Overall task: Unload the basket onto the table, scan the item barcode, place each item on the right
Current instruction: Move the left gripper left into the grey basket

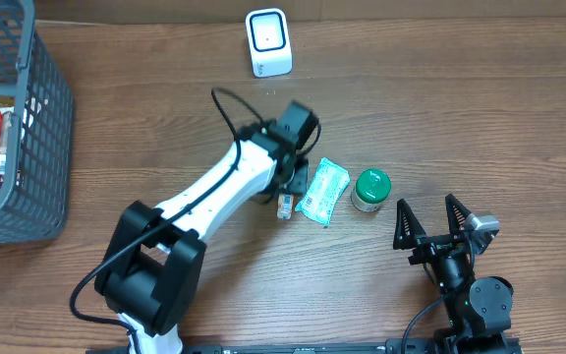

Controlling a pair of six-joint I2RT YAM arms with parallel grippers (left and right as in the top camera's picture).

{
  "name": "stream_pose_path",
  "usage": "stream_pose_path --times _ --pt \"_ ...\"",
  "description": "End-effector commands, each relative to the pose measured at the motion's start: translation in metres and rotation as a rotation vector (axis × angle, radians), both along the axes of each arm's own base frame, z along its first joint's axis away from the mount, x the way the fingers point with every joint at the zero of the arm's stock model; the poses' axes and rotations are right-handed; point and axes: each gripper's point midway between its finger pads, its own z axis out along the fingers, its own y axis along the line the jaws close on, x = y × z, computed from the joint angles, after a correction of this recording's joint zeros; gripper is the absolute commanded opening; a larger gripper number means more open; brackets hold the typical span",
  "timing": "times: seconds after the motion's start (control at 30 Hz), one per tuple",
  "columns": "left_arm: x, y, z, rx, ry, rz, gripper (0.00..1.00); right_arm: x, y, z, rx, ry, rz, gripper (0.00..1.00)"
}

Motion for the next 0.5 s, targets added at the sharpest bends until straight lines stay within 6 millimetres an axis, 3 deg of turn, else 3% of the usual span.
stream_pose_path --times 0.0,0.07,0.1,0.2,0.23,0.37,0.47 --pt "0.043 0.010 0.061 0.055 -0.169 -0.032 0.49 0.001 -0.004 -0.002 0.001 -0.002 -0.020 1.00" --pt "0.061 0.024 0.097 0.100 -0.242 -0.023 0.49 0.001 -0.004 -0.002 0.001 -0.002 -0.020 1.00" --pt "0.078 0.047 0.131 0.173 -0.323 0.011 0.49 0.001 -0.004 -0.002 0.001 -0.002 -0.020 1.00" --pt "0.102 0.100 0.195 0.305 -0.471 0.140 0.49 0.001 -0.004 -0.002 0.001 -0.002 -0.020 1.00" --pt "0.109 0.121 0.223 0.343 -0.530 0.190 0.54 0.001 -0.004 -0.002 0.001 -0.002 -0.020 1.00" --pt "0.123 0.185 0.299 0.399 -0.695 0.309 0.74 0.001 -0.004 -0.002 0.001 -0.002 -0.020 1.00" --pt "0.129 0.233 0.340 0.426 -0.785 0.363 0.94 0.001 -0.004 -0.002 0.001 -0.002 -0.020 1.00"
